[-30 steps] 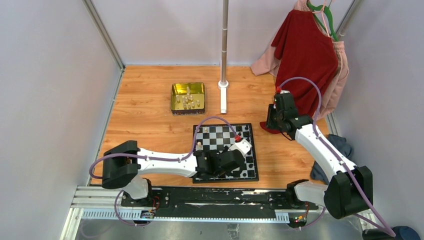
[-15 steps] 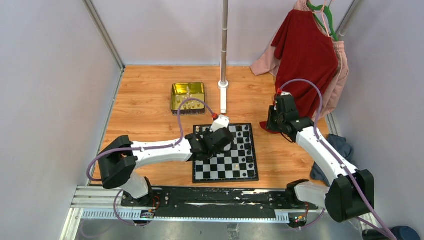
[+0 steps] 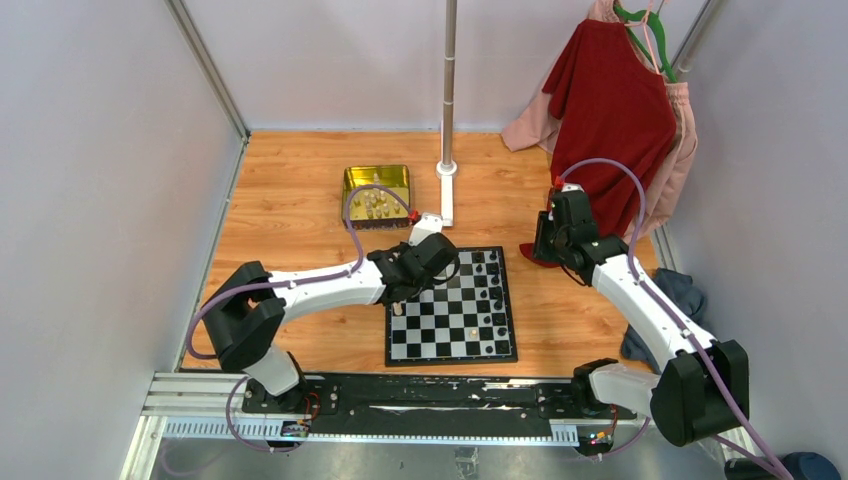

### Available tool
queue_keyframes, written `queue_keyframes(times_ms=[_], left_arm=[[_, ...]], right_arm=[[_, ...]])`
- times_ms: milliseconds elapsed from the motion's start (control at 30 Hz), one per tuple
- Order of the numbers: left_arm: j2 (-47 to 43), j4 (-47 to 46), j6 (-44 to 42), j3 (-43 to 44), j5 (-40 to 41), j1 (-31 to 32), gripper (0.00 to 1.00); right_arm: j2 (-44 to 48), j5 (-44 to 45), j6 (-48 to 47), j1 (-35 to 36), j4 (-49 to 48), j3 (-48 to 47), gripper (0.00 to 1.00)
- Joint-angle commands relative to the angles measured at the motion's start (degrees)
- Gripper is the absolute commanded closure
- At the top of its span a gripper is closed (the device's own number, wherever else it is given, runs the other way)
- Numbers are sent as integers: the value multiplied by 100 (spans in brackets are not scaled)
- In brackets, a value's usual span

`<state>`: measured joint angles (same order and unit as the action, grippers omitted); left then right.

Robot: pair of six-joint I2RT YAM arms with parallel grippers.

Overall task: Set up the chess pieces on the board
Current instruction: Place the chess piece on the chessboard.

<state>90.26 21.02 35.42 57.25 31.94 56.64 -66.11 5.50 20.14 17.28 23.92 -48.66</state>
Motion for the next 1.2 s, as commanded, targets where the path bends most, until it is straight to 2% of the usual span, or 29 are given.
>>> queue_keyframes(times_ms=[0,1167], left_arm=[[178,-75,170,135,-39,-179,100],[571,-402,229,-144,47,-575,100]], right_arm=[[118,83,35,49,3,94,66],[125,148,32,82,-37,165,66]])
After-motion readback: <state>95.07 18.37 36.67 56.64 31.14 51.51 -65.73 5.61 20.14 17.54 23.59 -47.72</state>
